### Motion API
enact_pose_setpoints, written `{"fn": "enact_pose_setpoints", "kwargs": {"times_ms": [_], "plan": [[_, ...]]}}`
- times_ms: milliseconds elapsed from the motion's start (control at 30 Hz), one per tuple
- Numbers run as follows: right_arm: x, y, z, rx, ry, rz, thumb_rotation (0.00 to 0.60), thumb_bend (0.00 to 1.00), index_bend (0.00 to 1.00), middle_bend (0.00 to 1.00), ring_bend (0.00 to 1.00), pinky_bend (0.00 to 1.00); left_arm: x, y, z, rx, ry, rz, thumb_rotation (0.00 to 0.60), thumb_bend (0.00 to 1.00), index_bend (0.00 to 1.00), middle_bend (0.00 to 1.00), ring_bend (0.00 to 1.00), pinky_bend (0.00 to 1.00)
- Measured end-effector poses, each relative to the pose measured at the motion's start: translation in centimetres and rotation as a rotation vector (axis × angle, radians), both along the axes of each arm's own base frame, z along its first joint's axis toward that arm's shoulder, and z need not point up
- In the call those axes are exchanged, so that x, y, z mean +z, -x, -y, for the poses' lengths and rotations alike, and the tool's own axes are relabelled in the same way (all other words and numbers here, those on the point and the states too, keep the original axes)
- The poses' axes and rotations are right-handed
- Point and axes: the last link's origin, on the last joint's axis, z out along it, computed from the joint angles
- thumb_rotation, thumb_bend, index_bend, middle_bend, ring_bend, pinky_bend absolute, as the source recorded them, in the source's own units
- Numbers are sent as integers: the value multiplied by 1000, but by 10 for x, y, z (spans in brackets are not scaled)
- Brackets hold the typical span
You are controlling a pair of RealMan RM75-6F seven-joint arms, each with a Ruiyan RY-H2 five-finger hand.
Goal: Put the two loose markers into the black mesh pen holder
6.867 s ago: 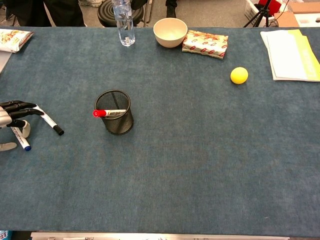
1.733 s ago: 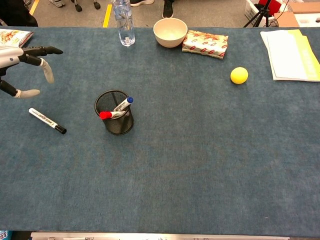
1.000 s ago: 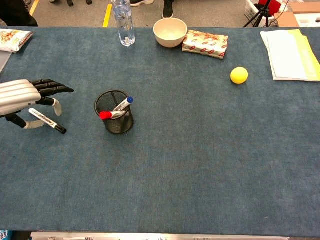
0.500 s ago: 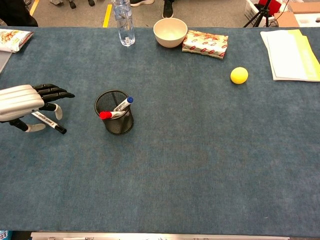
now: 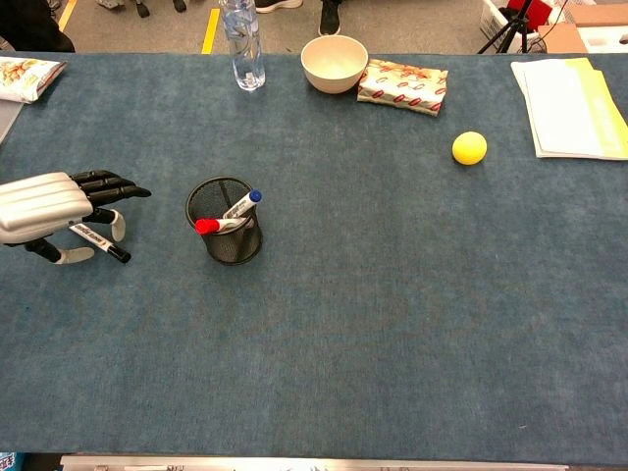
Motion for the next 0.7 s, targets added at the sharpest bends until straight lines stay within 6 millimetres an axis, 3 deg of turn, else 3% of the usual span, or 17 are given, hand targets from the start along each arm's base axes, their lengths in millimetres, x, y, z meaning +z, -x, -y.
{"fn": "enact_pose_setpoints", "kwargs": {"times_ms": [700], "plan": [[1, 4, -1, -14, 2, -2, 600, 27, 138, 275, 136, 300, -12, 0, 0, 13, 13, 2, 600, 323, 480, 21, 0, 70]]}}
